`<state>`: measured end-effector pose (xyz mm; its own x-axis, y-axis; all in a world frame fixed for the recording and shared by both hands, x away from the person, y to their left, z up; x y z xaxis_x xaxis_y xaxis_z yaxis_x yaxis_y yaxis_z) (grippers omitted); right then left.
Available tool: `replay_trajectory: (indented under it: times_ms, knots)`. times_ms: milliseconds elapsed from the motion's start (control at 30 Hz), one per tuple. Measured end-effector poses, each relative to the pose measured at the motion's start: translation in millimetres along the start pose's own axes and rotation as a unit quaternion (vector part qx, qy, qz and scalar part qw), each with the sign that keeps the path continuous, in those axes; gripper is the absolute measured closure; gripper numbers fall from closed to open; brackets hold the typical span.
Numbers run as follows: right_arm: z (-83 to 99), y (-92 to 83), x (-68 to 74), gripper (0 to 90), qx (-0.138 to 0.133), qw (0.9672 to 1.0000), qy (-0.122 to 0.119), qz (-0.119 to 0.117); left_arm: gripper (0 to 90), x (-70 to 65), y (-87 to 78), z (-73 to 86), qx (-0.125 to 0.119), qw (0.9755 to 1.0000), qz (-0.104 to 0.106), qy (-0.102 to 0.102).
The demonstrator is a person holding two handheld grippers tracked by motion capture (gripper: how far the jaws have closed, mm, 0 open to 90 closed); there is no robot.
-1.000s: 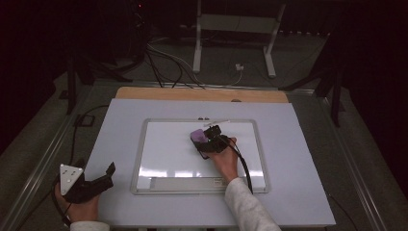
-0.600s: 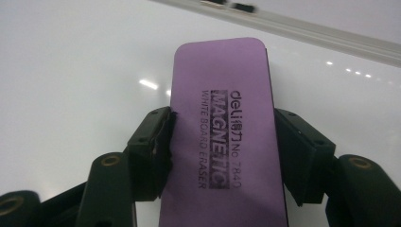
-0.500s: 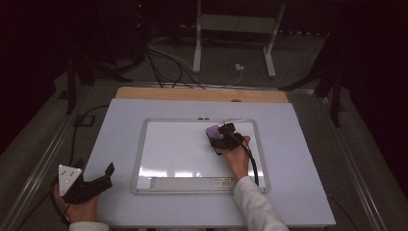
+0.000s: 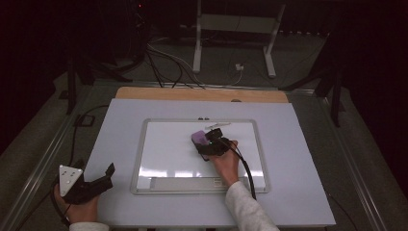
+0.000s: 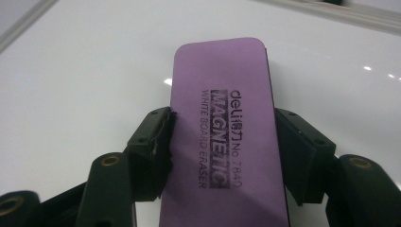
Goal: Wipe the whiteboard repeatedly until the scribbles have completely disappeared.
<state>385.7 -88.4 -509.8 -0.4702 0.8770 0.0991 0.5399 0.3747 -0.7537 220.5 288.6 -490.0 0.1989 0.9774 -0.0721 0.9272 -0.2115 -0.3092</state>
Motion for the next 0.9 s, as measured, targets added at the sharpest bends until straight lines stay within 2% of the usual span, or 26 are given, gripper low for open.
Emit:
replay_trajectory:
  times_ms: [67,133,367,500,567,700,900]
  knots:
    - [-0.9,0.4,5.2,41.2,0.004,0.9999,-0.016,-0.005,0.9,0.9,-0.3,0.3,0.000,1.0000,-0.001,-0.003]
    - [-1.2,-0.5,1.6,41.2,0.009,0.9998,-0.015,-0.011,0.9,1.3,-0.1,0.5,0.000,1.0000,-0.001,-0.004]
    - [0.0,-10.3,-30.8,41.3,0.009,0.9982,-0.005,0.059,0.9,0.1,-0.5,0.1,-0.001,1.0000,-0.001,-0.002]
    - [-0.1,-13.1,-43.3,41.3,0.009,0.9963,-0.002,0.085,0.9,1.2,-0.5,0.7,0.000,1.0000,-0.002,-0.004]
    - [-0.1,-13.1,-46.2,41.3,0.010,0.9965,0.002,0.083,0.9,1.3,-0.4,0.6,0.000,1.0000,-0.001,-0.004]
    - [0.7,-13.3,-42.5,41.3,0.008,0.9962,0.003,0.086,0.9,1.0,0.4,0.4,0.001,1.0000,0.000,-0.004]
    - [-0.3,-7.9,-32.2,41.2,0.009,0.9988,0.022,0.043,0.9,0.4,0.8,0.3,0.001,1.0000,0.000,-0.002]
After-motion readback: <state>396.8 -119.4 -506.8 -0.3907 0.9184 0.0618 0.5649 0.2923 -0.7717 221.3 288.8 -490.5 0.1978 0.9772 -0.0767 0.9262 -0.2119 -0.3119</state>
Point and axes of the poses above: each handheld gripper's, and its own axes: y roughly forward along the jaws, z roughly out of its underside, x roughly to its left, the point moved 1 cm from there along y, roughly forward along the jaws, and after that the axes turned 4 degrees about z, right-handed, at the moved point
